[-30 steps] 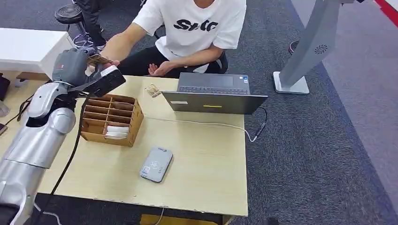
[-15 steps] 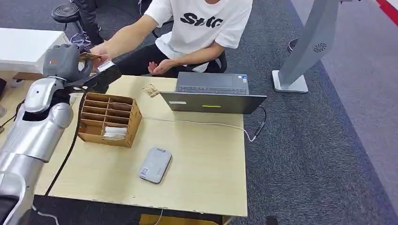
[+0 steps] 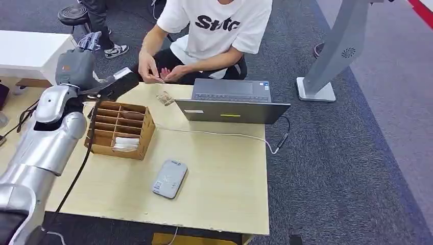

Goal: Pass the card to the sensor for recognition and then transmit it.

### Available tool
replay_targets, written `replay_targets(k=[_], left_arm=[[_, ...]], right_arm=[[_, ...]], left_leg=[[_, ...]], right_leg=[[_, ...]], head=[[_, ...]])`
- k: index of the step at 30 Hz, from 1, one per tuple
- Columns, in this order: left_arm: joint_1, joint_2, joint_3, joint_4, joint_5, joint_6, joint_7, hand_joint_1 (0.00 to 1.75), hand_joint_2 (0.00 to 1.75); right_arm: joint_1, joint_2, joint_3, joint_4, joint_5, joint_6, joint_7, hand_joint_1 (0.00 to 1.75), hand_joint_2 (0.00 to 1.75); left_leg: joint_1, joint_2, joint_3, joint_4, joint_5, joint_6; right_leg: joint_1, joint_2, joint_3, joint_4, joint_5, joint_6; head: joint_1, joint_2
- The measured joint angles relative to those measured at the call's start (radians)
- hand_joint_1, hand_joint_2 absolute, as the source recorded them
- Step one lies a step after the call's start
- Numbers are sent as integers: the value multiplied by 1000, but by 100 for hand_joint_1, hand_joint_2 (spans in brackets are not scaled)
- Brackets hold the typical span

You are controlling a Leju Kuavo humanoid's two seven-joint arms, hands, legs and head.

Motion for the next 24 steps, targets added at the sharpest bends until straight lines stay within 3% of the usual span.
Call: replay_targets(k=[12,19,21,24], left_arm=[[59,-19,3,-36,29,-46,-63,0,175],[78,-26,3,-64,38,-58,-68,0,175],[83,-26,3,-74,50,-81,-77,0,175],[111,-23,3,-143,116,-187,-115,0,175]], right_arm=[[6,0,-23,0,-13,0,-11,0,175],[11,0,-26,0,-13,0,-13,0,175],[12,0,-32,0,-15,0,-13,0,175],[17,0,-45,0,-25,-2,-22,0,175]], left_leg=[[0,0,0,0,0,0],[0,0,0,0,0,0],[0,0,0,0,0,0],[0,-1,0,0,0,0]], right_leg=[[0,-1,0,0,0,0],[0,-1,0,0,0,0],[0,-1,0,0,0,0],[0,-1,0,0,0,0]], head=[[0,0],[0,0],[0,0],[0,0]])
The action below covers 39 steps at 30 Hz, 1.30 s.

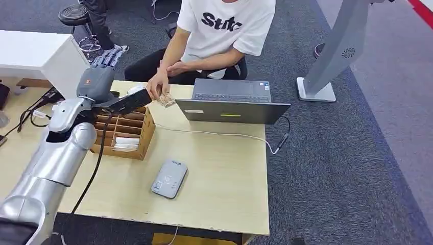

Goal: Pass the card to the sensor for recognition and then transmit it.

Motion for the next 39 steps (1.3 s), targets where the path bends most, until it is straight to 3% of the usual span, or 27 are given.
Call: replay_targets(k=[5,9,19,30,39], left_arm=[[54,26,-23,-179,157,-178,-29,0,175],[82,74,-81,-313,224,-231,-27,0,175],[145,238,-192,-517,278,-240,-22,0,175],[191,403,-204,-574,335,-255,10,0,175],[277,518,-236,-572,242,-247,31,0,175]], right_arm=[[8,0,-24,0,-10,-3,-5,0,175],[9,0,-38,0,-10,-3,-7,0,175],[15,0,-70,0,-10,-5,-11,0,175],[18,0,-79,0,2,-8,-6,0,175],[19,0,-79,-1,22,-5,7,0,175]], left_leg=[[0,0,0,0,0,0],[0,0,0,0,0,0],[0,0,1,-1,0,0],[0,1,1,-1,0,0],[0,1,1,-1,0,0]], right_leg=[[0,0,0,0,0,0],[0,0,0,0,0,0],[0,0,0,0,0,0],[0,1,0,0,0,0],[0,1,0,0,0,0]], head=[[0,0],[0,0],[0,0],[0,0],[0,0]])
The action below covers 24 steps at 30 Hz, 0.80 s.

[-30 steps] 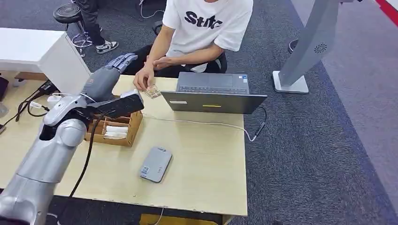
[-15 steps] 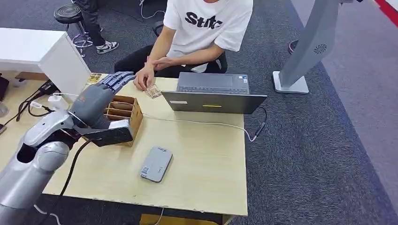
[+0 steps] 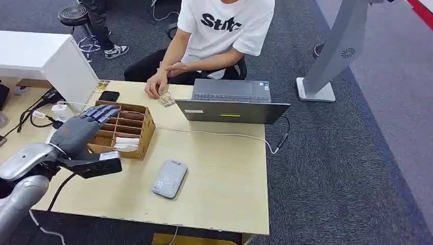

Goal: Pass the card to the sensor for recognition and then transmit it.

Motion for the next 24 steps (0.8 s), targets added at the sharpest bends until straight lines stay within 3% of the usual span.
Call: replay_targets(k=[7,24], left_arm=[[68,23,-19,13,-12,22,1,0,175],[85,23,-34,37,-17,36,2,0,175]], right_arm=[[0,0,0,0,5,1,2,0,175],[-1,2,0,0,16,3,-1,0,175]], left_leg=[[0,0,0,0,0,0],[0,-1,0,0,0,0]], right_leg=[[0,-1,0,0,0,0],[0,-1,0,0,0,0]], head=[[0,0],[0,0]])
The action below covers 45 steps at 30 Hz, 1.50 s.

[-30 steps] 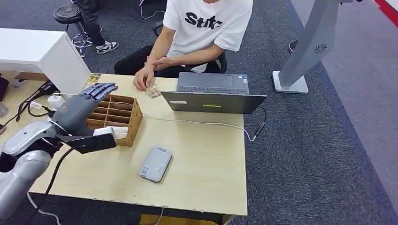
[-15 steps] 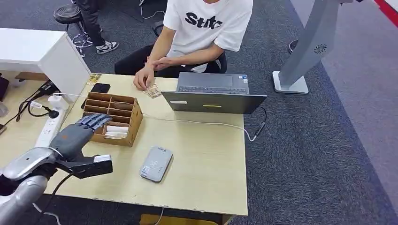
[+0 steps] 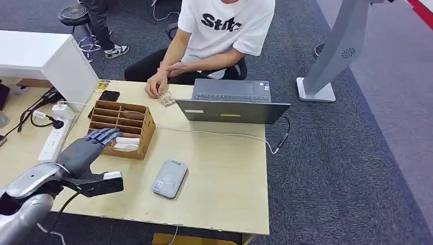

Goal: Pass the card to the sensor for recognition and then transmit it.

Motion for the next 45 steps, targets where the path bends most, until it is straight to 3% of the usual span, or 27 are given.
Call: replay_targets(k=[5,7,10,12,17,26,41,43,44,45], left_arm=[[16,-18,-2,38,-27,29,6,0,175],[24,-37,-2,65,-89,92,30,0,175],[30,-99,11,130,-156,195,38,0,175],[37,-146,36,171,-167,219,32,0,175],[41,-209,84,241,-185,233,28,0,175],[44,-269,135,300,-241,251,16,0,175],[38,-307,170,348,-293,257,23,0,175],[34,-310,172,359,-301,260,32,7,175],[32,-311,172,363,-304,261,32,19,175],[32,-312,173,367,-307,264,32,47,175]], right_arm=[[0,2,0,0,14,2,0,0,175],[0,4,0,0,20,2,2,0,175],[-1,5,0,0,35,2,3,0,175],[-2,5,0,0,41,2,1,0,175],[-1,6,0,-1,51,3,1,0,175],[-1,6,-2,-1,66,4,2,0,175],[-1,6,-16,-1,80,5,2,0,175],[-1,6,-16,-1,83,8,3,0,175],[-1,6,-16,-1,83,8,5,0,175],[-1,6,-17,-1,84,10,5,0,175]], left_leg=[[0,0,0,0,0,0],[0,0,0,0,0,0],[0,-1,0,0,0,0],[0,-1,0,0,0,1],[0,-1,0,0,0,1],[0,-1,0,0,0,1],[0,-1,0,0,0,1],[0,-1,0,0,0,1],[0,-1,0,0,0,1],[0,-1,0,0,0,1]], right_leg=[[0,0,0,0,0,0],[0,0,0,0,0,0],[0,-2,1,0,0,0],[0,-1,1,0,0,0],[0,-1,1,0,0,0],[0,-1,1,0,0,0],[0,-1,1,0,0,0],[0,-1,1,0,0,0],[0,-1,1,0,0,0],[0,-1,1,0,0,0]], head=[[0,0],[0,0],[0,0],[0,0],[0,0],[0,0],[0,0],[0,0],[0,0],[0,0]])
